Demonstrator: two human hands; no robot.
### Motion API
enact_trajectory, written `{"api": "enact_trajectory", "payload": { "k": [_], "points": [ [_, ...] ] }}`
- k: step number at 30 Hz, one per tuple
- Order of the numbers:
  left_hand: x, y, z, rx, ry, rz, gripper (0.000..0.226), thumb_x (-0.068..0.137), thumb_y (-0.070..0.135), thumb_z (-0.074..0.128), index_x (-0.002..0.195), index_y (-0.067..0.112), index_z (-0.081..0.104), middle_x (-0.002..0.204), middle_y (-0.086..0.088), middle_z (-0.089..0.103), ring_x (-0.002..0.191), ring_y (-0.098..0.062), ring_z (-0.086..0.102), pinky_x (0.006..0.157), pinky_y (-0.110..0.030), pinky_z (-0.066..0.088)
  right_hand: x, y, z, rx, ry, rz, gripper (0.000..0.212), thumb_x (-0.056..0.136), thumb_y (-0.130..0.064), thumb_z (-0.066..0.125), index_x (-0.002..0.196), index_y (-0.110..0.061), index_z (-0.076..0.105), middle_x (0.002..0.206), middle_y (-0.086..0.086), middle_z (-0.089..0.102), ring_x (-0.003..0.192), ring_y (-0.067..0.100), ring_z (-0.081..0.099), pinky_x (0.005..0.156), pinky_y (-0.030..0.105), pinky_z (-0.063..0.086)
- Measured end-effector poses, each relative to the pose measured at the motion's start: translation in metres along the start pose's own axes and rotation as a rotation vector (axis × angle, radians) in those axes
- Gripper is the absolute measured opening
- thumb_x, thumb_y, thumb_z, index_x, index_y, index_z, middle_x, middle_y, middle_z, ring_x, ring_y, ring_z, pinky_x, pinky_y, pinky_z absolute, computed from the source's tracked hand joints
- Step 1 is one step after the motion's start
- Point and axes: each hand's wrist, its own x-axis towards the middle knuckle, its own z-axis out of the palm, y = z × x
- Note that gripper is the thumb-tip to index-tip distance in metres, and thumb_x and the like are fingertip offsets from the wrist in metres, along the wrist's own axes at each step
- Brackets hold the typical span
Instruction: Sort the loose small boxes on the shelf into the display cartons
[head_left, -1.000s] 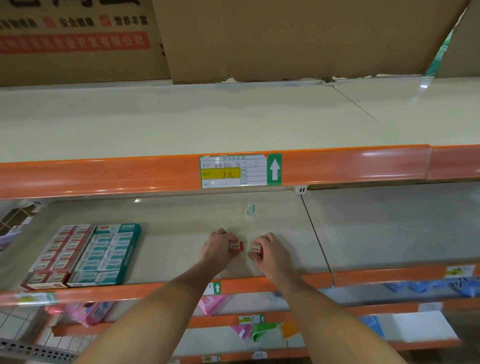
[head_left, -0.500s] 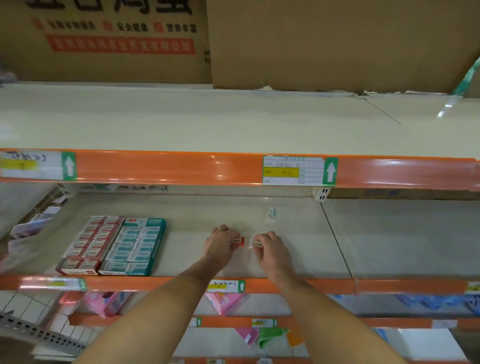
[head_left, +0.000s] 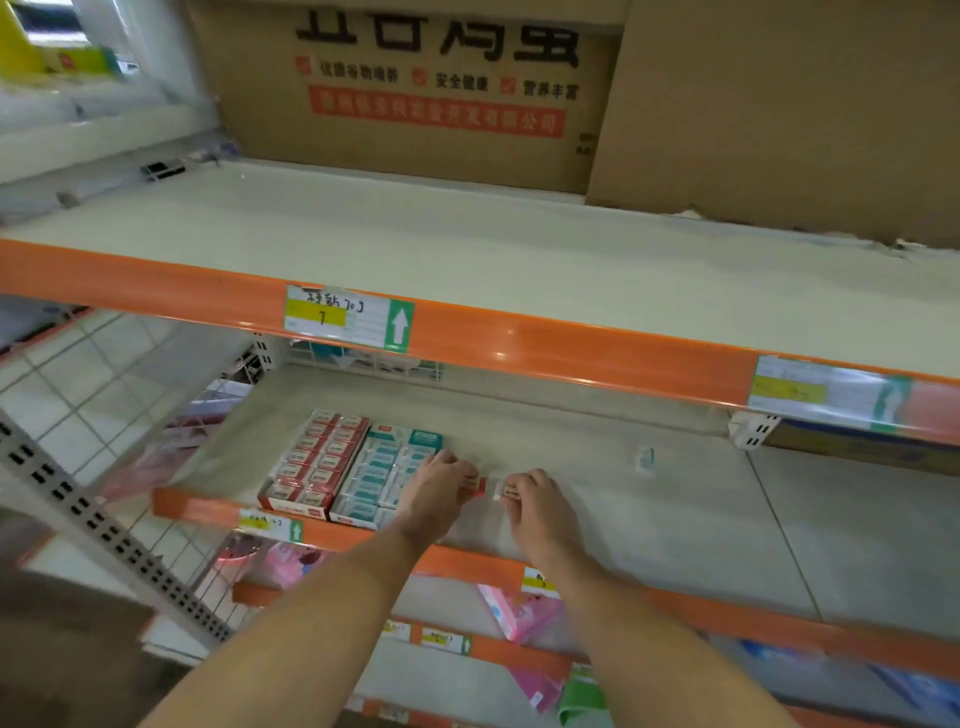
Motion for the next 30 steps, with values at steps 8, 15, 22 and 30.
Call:
{"api": "enact_trajectory", "payload": {
  "k": [8, 15, 22, 30],
  "points": [
    [-0.026, -0.069, -0.042, 0.050, 0.023, -0.027, 0.023, 0.090, 0.020, 0.062, 0.112, 0.027, 0.066, 0.111, 0.000, 0.058, 0.105, -0.024, 0.054, 0.088, -0.037, 0.049, 0.013, -0.080, 0.028, 0.024, -0.017, -0.082, 0.025, 0.097, -0.028, 0.055, 0.119, -0.019, 0.062, 0.120, 0.004, 0.055, 0.113, 0.024, 0.054, 0.089, 0.035, 0.045],
    [-0.050, -0.117, -0.075, 0.056, 0.060, -0.091, 0.023, 0.086, 0.024, 0.064, 0.108, 0.028, 0.068, 0.112, 0.001, 0.060, 0.103, -0.024, 0.058, 0.083, -0.034, 0.049, 0.015, -0.141, 0.051, 0.059, -0.055, -0.118, 0.031, 0.096, -0.032, 0.057, 0.124, -0.019, 0.058, 0.125, 0.003, 0.056, 0.114, 0.024, 0.056, 0.092, 0.035, 0.046],
    [-0.068, -0.164, -0.099, 0.002, 0.111, -0.111, 0.023, 0.086, 0.022, 0.069, 0.108, 0.027, 0.071, 0.111, 0.002, 0.061, 0.105, -0.022, 0.055, 0.088, -0.031, 0.048, 0.016, -0.196, 0.067, 0.077, -0.067, -0.139, 0.026, 0.093, -0.031, 0.063, 0.115, -0.019, 0.056, 0.119, 0.002, 0.060, 0.108, 0.022, 0.057, 0.090, 0.034, 0.045],
    [-0.085, -0.203, -0.123, 0.070, 0.066, -0.168, 0.024, 0.093, 0.035, 0.060, 0.116, 0.033, 0.067, 0.111, 0.003, 0.059, 0.105, -0.018, 0.052, 0.087, -0.035, 0.050, 0.013, -0.240, 0.081, 0.056, -0.084, -0.192, 0.016, 0.094, -0.032, 0.062, 0.105, -0.023, 0.056, 0.109, -0.004, 0.056, 0.092, 0.013, 0.054, 0.079, 0.027, 0.048]
  ]
}}
